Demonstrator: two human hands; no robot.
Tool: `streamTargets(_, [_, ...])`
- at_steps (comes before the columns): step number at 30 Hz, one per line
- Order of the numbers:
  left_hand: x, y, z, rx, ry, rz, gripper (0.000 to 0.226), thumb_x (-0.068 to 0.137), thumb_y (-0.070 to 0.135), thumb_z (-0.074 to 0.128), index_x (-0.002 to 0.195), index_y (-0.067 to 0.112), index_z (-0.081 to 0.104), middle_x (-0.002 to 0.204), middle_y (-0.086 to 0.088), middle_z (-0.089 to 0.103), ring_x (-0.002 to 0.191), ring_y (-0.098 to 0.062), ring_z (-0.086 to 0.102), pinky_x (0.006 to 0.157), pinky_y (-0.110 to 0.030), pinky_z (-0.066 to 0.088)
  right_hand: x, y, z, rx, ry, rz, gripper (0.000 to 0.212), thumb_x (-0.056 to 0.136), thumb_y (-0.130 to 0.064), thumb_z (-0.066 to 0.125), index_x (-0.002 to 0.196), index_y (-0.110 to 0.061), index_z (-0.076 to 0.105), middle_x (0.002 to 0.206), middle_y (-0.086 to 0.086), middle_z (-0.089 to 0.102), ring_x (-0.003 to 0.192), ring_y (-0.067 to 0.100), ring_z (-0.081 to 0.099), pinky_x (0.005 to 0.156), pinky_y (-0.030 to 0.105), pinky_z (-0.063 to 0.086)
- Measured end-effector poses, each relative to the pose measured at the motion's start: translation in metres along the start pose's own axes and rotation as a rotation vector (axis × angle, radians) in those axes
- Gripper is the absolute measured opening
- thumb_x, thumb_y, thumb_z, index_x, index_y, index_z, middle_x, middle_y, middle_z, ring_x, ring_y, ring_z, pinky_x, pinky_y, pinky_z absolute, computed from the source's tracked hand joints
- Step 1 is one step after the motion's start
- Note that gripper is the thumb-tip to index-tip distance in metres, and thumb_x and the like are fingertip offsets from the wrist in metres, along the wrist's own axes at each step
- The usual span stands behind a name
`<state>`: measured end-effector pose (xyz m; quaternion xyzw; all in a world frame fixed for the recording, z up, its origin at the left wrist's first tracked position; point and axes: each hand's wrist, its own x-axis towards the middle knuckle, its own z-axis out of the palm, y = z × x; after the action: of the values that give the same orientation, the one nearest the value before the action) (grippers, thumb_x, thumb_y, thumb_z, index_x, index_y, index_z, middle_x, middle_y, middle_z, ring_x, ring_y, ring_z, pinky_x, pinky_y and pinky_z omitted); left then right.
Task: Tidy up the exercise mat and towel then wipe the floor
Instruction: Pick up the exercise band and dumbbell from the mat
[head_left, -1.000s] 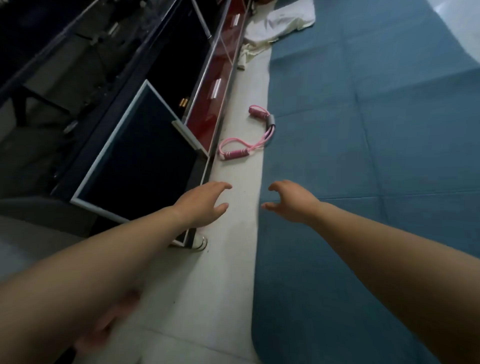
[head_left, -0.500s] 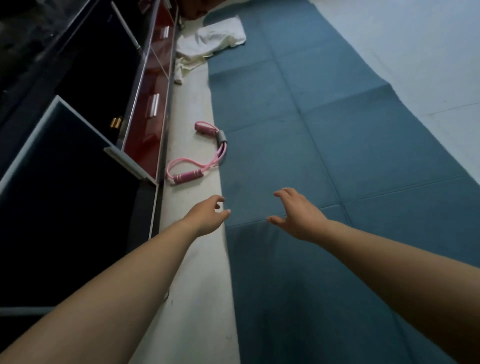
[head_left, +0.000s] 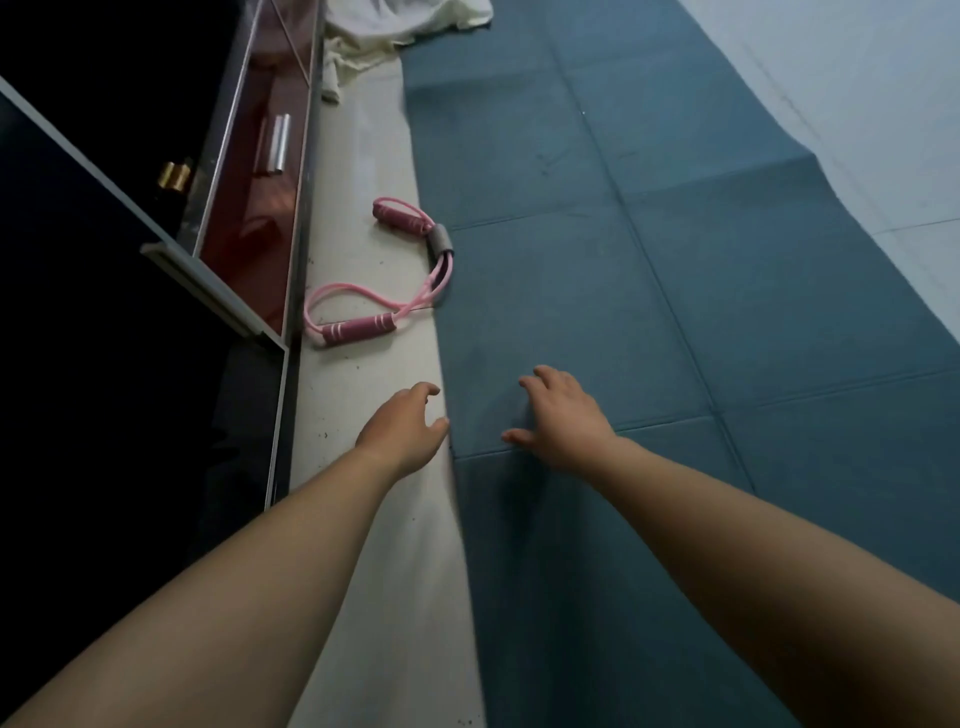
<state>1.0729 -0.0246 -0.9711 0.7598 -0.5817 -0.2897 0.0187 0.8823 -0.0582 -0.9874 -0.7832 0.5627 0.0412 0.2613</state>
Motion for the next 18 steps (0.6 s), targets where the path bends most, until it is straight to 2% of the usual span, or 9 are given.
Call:
streamTargets(4, [0.011, -0.012, 0.008, 0.054, 0.012, 0.01, 0.047, 0.092, 0.03, 0.049, 0.136, 0.021, 0.037, 0.14, -0.003, 0.043, 0.124, -0.023, 0.046, 0.098, -0.037, 0.041, 0.014, 0.009, 0.027, -0.088, 0.011, 0.048, 0.075, 0.09, -0.062, 0.035, 0.148, -0.023, 0.01, 0.158, -0.003, -0.006, 0.144, 0.026, -0.009, 0.109, 0.062, 0.001])
streamTargets(7, [0.024, -0.012, 0.013, 0.056, 0.036, 0.044, 0.045, 0.092, 0.029, 0.049, 0.135, 0.02, 0.04, 0.14, -0.003, 0.043, 0.124, -0.022, 0.046, 0.099, -0.038, 0.042, 0.014, 0.02, 0.048, -0.105, 0.082, 0.052, 0.073, 0.088, -0.067, 0.021, 0.148, -0.031, 0.001, 0.157, -0.007, -0.013, 0.143, 0.022, -0.016, 0.109, 0.061, -0.009])
streamTargets(11, [0.047, -0.004, 0.015, 0.028, 0.135, 0.202, 0.037, 0.09, 0.021, 0.051, 0.128, 0.017, 0.05, 0.132, -0.003, 0.051, 0.119, -0.021, 0.05, 0.098, -0.035, 0.042, 0.015, 0.024, 0.061, -0.144, 0.185, 0.049, 0.078, 0.079, -0.07, 0.007, 0.148, -0.034, 0.005, 0.158, -0.008, -0.007, 0.144, 0.02, -0.011, 0.109, 0.058, -0.011])
streamTargets(14, [0.064, 0.001, 0.013, 0.006, 0.221, 0.337, 0.03, 0.087, 0.016, 0.054, 0.117, 0.018, 0.057, 0.122, -0.002, 0.058, 0.112, -0.02, 0.054, 0.094, -0.034, 0.045, 0.017, 0.025, 0.062, -0.139, 0.221, 0.054, 0.076, 0.08, -0.069, 0.014, 0.147, -0.033, 0.014, 0.158, -0.008, 0.001, 0.145, 0.02, -0.003, 0.108, 0.057, -0.008])
streamTargets(18, [0.092, -0.002, 0.003, 0.018, 0.354, 0.388, 0.027, 0.083, 0.013, 0.058, 0.11, 0.016, 0.059, 0.117, -0.005, 0.059, 0.108, -0.025, 0.055, 0.087, -0.039, 0.048, 0.018, 0.024, 0.062, -0.153, 0.243, 0.068, 0.073, 0.081, -0.068, 0.02, 0.146, -0.032, 0.021, 0.158, -0.007, 0.01, 0.145, 0.022, 0.005, 0.107, 0.056, -0.009])
